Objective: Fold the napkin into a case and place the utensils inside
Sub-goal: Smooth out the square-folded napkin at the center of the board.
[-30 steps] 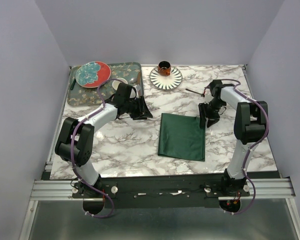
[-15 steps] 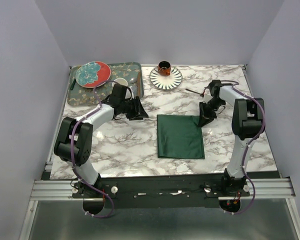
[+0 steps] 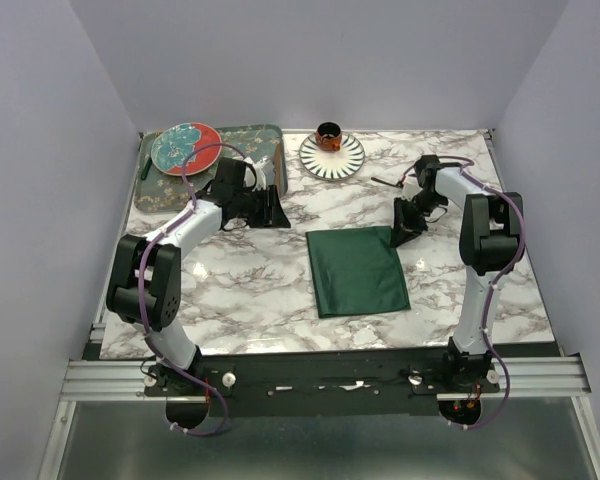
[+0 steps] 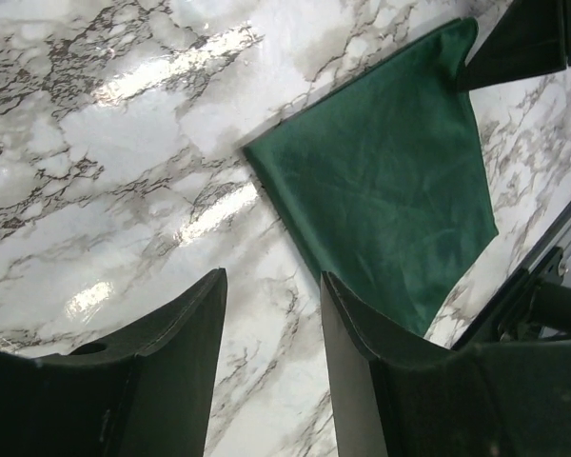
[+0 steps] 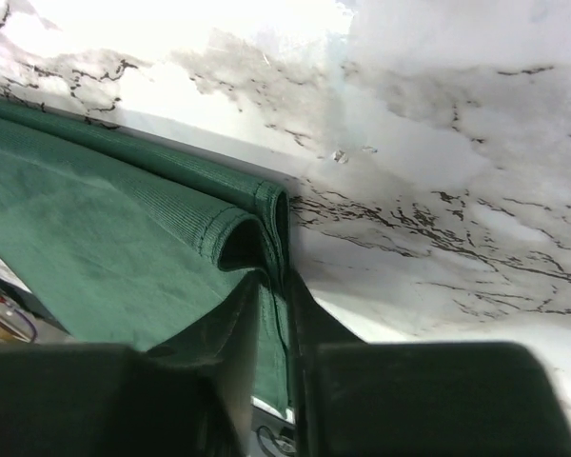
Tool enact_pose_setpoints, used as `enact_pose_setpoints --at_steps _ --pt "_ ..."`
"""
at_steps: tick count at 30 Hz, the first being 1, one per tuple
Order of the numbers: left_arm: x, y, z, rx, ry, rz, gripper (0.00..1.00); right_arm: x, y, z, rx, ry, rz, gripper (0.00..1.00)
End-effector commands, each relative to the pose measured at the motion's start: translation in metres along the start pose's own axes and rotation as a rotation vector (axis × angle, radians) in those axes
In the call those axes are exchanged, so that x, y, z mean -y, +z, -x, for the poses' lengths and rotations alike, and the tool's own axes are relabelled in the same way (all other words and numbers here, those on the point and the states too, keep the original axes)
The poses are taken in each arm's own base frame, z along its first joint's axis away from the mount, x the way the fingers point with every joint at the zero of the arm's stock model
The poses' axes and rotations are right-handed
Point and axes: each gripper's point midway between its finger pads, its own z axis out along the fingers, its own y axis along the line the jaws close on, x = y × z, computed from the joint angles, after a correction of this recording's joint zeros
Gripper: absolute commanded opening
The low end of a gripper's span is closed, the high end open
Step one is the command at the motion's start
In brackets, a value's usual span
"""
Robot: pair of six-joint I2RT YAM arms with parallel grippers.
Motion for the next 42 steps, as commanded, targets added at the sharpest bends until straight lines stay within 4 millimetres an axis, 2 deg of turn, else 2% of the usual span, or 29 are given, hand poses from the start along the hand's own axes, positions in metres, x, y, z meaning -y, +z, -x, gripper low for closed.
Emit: enact_pose_setpoints --at_steps 1,5,11,15,18,29,42 --pt "0.014 -0.006 0.001 -0.022 0.128 -0.079 0.54 -0.002 -0.008 -0.002 -0.004 -0.074 -0.006 0.32" --pt "0.019 -0.007 0.000 -0.022 0.142 -0.103 0.54 -0.003 -0.026 0.007 0.034 -0.126 -0.037 0.46" --pt "0.022 -0.004 -0.002 -0.023 0.138 -0.125 0.54 -0.008 -0.048 0.042 0.117 -0.202 -0.068 0.47" --pt "0.023 -0.004 -0.001 -0.020 0.139 -0.130 0.54 -0.012 -0.047 0.052 0.117 -0.203 -0.043 0.46" --pt "0.024 -0.005 -0.001 -0.017 0.139 -0.129 0.54 -0.014 -0.043 0.050 0.099 -0.185 -0.019 0.43" --pt "0.025 -0.002 -0.001 -0.016 0.123 -0.145 0.54 -0.015 -0.027 0.049 0.078 -0.168 0.024 0.43" --pt "0.023 0.001 -0.002 -0.021 0.112 -0.145 0.54 -0.016 -0.014 0.047 0.052 -0.143 0.054 0.37"
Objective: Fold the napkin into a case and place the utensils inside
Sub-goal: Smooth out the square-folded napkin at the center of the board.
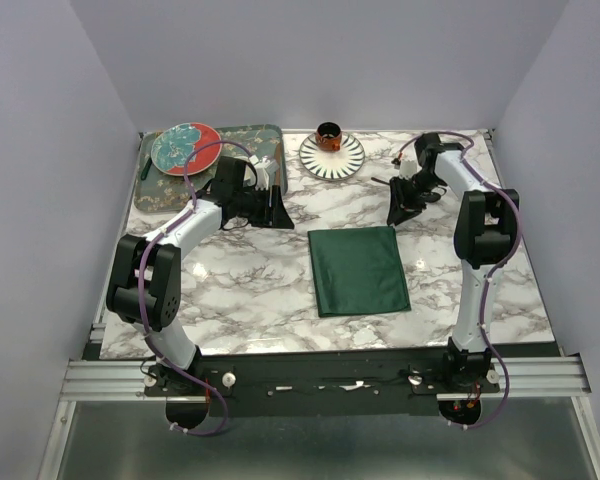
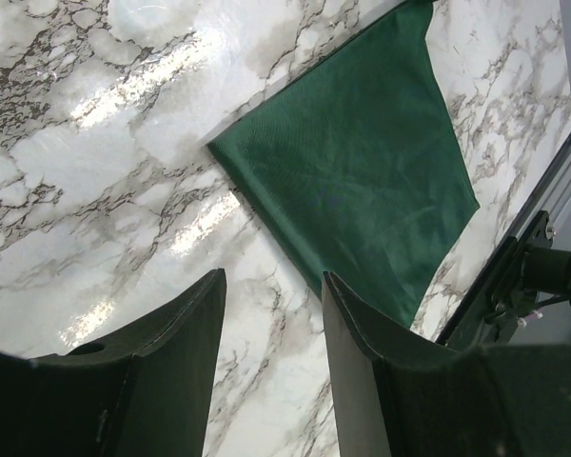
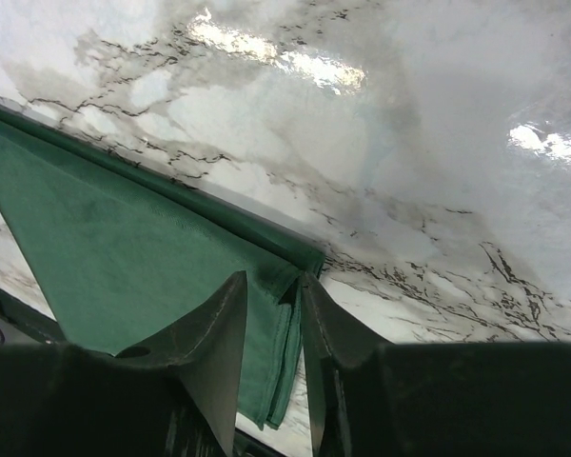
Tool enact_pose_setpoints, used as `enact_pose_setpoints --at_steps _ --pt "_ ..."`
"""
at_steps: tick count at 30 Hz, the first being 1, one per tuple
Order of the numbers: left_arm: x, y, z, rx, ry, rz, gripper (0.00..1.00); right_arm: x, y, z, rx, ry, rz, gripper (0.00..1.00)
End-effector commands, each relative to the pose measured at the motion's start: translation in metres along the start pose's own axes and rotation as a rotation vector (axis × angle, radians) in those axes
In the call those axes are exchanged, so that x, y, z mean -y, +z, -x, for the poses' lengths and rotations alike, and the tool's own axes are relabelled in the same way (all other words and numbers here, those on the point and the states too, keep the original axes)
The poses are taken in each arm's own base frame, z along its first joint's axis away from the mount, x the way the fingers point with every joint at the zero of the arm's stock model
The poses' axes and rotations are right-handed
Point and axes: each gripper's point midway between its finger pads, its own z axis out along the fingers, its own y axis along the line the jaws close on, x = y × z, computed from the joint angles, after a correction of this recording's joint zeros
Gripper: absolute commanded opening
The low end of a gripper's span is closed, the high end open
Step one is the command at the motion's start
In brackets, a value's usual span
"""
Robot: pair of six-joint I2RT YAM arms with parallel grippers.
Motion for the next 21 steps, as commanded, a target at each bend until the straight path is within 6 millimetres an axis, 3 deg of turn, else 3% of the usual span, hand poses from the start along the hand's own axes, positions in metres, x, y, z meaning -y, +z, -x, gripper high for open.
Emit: enact_pose_setpoints --at_steps 1,10,21 --pt "0.005 0.004 0.000 -0.001 0.003 -0.030 0.54 -0.004 0.012 -0.007 -0.032 0.016 0.034 0.36" --pt "0.004 0.004 0.001 -0.002 -0.004 -0.030 0.54 0.001 0.020 -0.013 -0.051 0.028 0.028 0.33" --pt "0.003 0.005 0.000 -0.001 -0.008 -0.026 0.54 -0.004 0.013 -0.023 -0.055 0.030 0.030 0.17"
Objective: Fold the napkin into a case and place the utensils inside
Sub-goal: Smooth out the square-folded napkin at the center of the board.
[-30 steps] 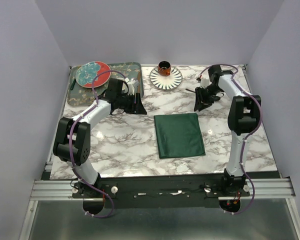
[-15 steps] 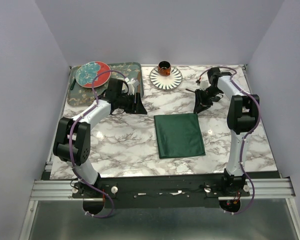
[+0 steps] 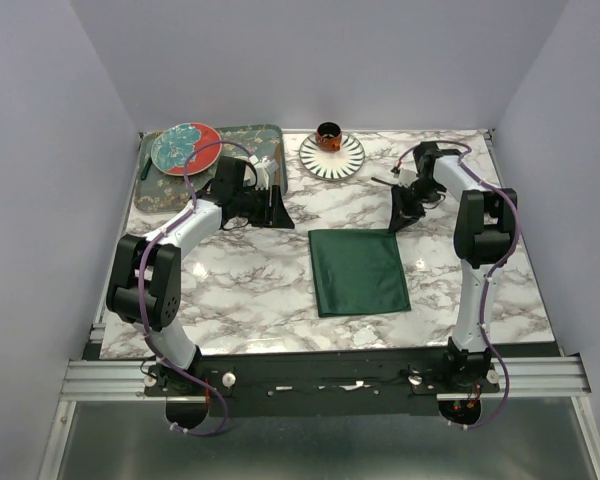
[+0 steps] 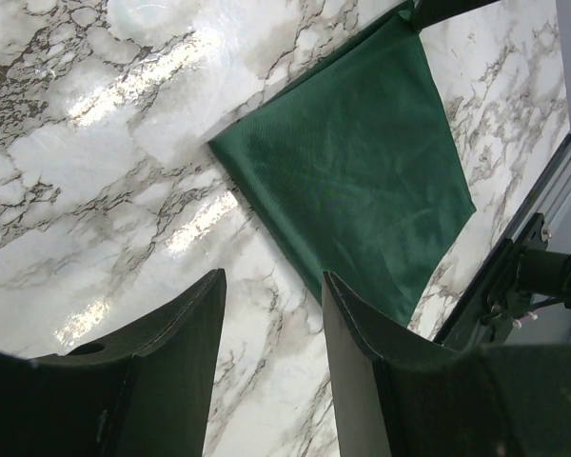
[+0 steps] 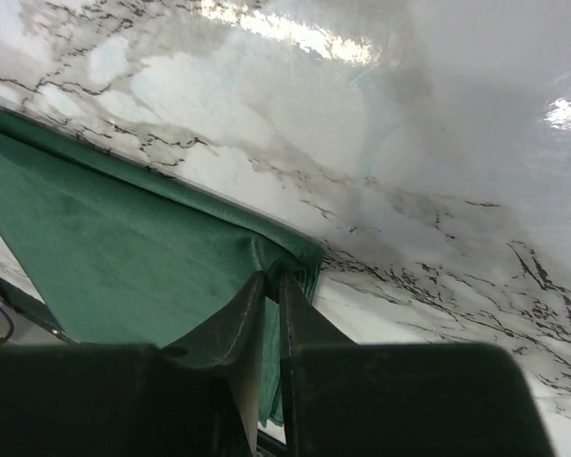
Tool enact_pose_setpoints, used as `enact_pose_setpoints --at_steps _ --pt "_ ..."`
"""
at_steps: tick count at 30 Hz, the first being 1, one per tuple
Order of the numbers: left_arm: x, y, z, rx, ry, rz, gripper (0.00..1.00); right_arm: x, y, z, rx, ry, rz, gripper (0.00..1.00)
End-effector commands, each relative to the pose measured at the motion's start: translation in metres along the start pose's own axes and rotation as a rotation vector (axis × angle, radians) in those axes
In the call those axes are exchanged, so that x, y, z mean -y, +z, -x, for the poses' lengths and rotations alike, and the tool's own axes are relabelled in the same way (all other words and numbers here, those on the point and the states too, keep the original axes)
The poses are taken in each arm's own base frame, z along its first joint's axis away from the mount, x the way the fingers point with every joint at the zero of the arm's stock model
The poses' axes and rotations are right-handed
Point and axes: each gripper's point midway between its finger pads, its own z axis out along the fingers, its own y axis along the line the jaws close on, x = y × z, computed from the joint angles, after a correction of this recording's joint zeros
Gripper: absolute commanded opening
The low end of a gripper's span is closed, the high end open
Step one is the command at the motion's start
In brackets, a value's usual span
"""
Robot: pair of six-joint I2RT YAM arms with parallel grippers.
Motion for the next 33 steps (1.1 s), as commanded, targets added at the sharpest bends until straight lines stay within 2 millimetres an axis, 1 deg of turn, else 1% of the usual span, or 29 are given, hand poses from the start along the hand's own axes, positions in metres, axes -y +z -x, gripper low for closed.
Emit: enact_pose_setpoints --at_steps 1,5,8,12,13,14,16,17,19,20,21,22,23,24,25,26,27,28,29,30,31,33 --pt "0.002 0.005 -0.001 -0.005 -0.001 -0.024 0.54 -0.005 0.000 -0.008 -0.010 -0.004 0.015 0.16" --pt "0.002 0.005 -0.002 -0.005 -0.001 -0.025 0.54 -0.004 0.000 -0.016 -0.019 -0.006 0.006 0.10" --pt "0.002 0.005 -0.003 -0.004 -0.008 -0.026 0.54 -0.005 -0.003 -0.019 -0.020 -0.012 0.001 0.09" --pt "0.002 0.006 -0.005 -0.008 -0.019 -0.029 0.55 -0.008 -0.010 -0.015 -0.002 -0.021 -0.004 0.11" --pt "0.002 0.006 -0.006 -0.008 -0.020 -0.029 0.55 -0.008 -0.014 -0.014 0.004 -0.021 -0.009 0.12" --pt "0.002 0.006 -0.006 -0.007 -0.021 -0.029 0.54 -0.009 -0.016 -0.011 0.010 -0.027 -0.013 0.21" --pt "0.002 0.006 -0.006 -0.007 -0.024 -0.029 0.55 -0.010 -0.024 -0.013 0.009 -0.039 -0.027 0.26" --pt "0.002 0.005 -0.006 -0.005 -0.022 -0.027 0.54 -0.011 -0.027 -0.014 0.010 -0.045 -0.030 0.32" --pt "0.002 0.004 -0.008 -0.004 -0.025 -0.024 0.54 -0.012 -0.032 -0.025 0.000 -0.048 -0.038 0.37" --pt "0.005 0.002 -0.007 0.003 -0.019 -0.026 0.54 -0.017 -0.042 -0.029 0.018 -0.064 -0.040 0.38" --pt "0.004 0.001 -0.008 0.007 -0.019 -0.024 0.54 -0.016 -0.040 -0.044 -0.009 -0.053 -0.040 0.38" --pt "0.005 0.000 -0.008 0.012 -0.020 -0.024 0.55 -0.017 -0.040 -0.053 -0.017 -0.048 -0.040 0.38" --pt "0.008 -0.002 -0.007 0.021 -0.021 -0.028 0.54 -0.024 -0.052 -0.058 0.013 -0.056 -0.040 0.38" --pt "0.008 -0.003 -0.008 0.026 -0.026 -0.030 0.54 -0.026 -0.053 -0.067 0.008 -0.048 -0.031 0.38" --pt "0.010 -0.004 -0.008 0.031 -0.031 -0.033 0.55 -0.026 -0.046 -0.088 -0.028 -0.025 -0.023 0.38" --pt "0.013 -0.005 -0.007 0.037 -0.039 -0.038 0.55 -0.028 -0.046 -0.096 -0.030 -0.010 -0.019 0.39" --pt "0.013 -0.006 -0.008 0.044 -0.044 -0.039 0.55 -0.033 -0.050 -0.105 -0.021 -0.006 -0.009 0.39" --pt "0.014 -0.006 -0.007 0.047 -0.044 -0.042 0.55 -0.033 -0.043 -0.121 -0.054 0.014 0.001 0.39" --pt "0.015 -0.007 -0.007 0.050 -0.047 -0.043 0.55 -0.034 -0.040 -0.130 -0.070 0.032 0.013 0.39" --pt "0.015 -0.007 -0.008 0.051 -0.055 -0.043 0.55 -0.035 -0.042 -0.134 -0.060 0.030 0.017 0.39" --pt "0.015 -0.007 -0.009 0.056 -0.069 -0.037 0.55 -0.031 -0.036 -0.141 -0.050 0.033 -0.001 0.45" --pt "0.014 -0.008 -0.010 0.063 -0.070 -0.028 0.55 -0.029 -0.030 -0.145 -0.066 0.043 0.005 0.46"
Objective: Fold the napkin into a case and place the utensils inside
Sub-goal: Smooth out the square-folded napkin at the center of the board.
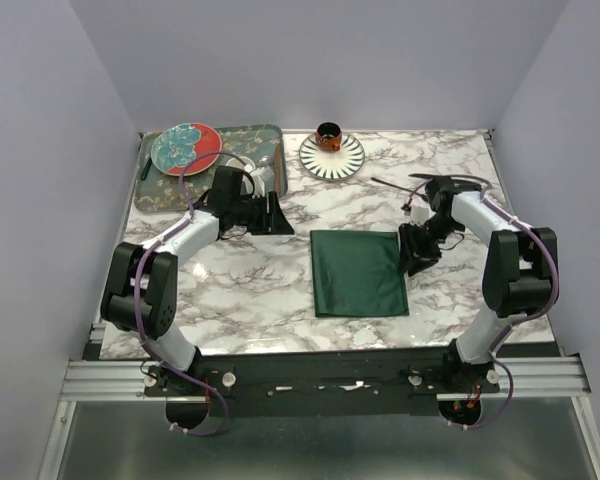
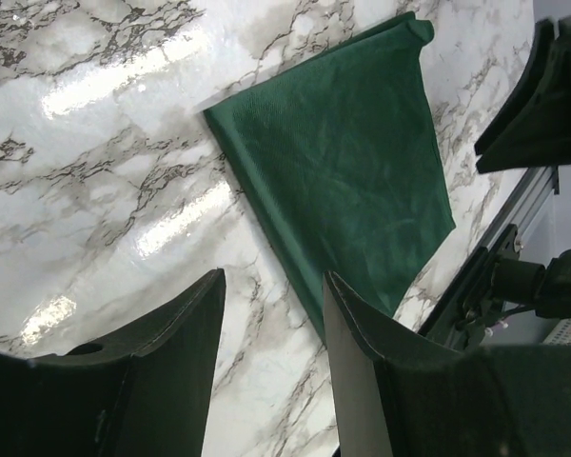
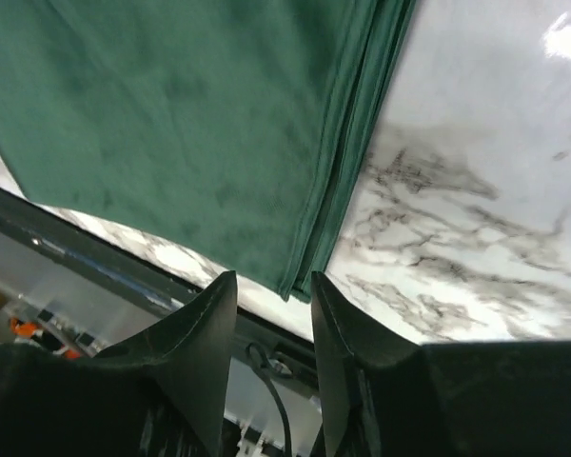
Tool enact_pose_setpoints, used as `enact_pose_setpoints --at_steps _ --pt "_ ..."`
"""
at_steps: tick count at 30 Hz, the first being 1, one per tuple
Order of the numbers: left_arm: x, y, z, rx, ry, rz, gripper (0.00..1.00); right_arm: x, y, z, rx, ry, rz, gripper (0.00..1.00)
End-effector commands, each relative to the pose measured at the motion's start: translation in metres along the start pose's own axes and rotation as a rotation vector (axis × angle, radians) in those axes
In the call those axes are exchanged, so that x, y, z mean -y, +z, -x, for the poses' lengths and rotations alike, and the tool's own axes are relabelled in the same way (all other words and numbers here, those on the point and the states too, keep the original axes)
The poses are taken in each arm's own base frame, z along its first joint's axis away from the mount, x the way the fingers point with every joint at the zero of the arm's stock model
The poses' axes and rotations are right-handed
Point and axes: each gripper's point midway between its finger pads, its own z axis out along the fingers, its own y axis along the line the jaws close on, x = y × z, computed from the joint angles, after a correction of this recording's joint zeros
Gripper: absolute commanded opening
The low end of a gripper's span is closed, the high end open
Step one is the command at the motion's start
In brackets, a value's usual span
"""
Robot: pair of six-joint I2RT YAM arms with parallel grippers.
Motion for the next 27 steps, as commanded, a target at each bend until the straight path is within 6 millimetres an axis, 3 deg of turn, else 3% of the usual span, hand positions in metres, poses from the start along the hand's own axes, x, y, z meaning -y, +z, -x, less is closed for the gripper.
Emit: enact_pose_setpoints --at_steps 1,4,11,15,21,27 --pt "0.011 -0.004 0.000 0.038 0.016 -0.019 0.55 -0.001 0.014 -0.015 -0.018 0.030 0.024 0.45" --pt "0.017 0.001 -0.011 0.007 0.071 -0.027 0.54 0.004 0.021 -0.006 -0.023 0.040 0.018 0.43" --pt "0.048 0.015 -0.041 -0.162 0.586 -0.029 0.52 0.016 0.029 0.018 -0.018 0.037 -0.016 0.40" --pt "0.042 0.021 -0.059 -0.281 0.723 0.010 0.52 0.022 0.038 0.020 -0.043 0.054 -0.023 0.41" --pt "0.030 0.023 -0.047 -0.291 0.650 0.025 0.52 0.016 0.062 0.012 -0.109 0.123 0.070 0.36" --pt "0.010 0.004 -0.020 -0.228 0.670 0.035 0.52 0.001 0.062 0.034 -0.080 0.131 0.156 0.29"
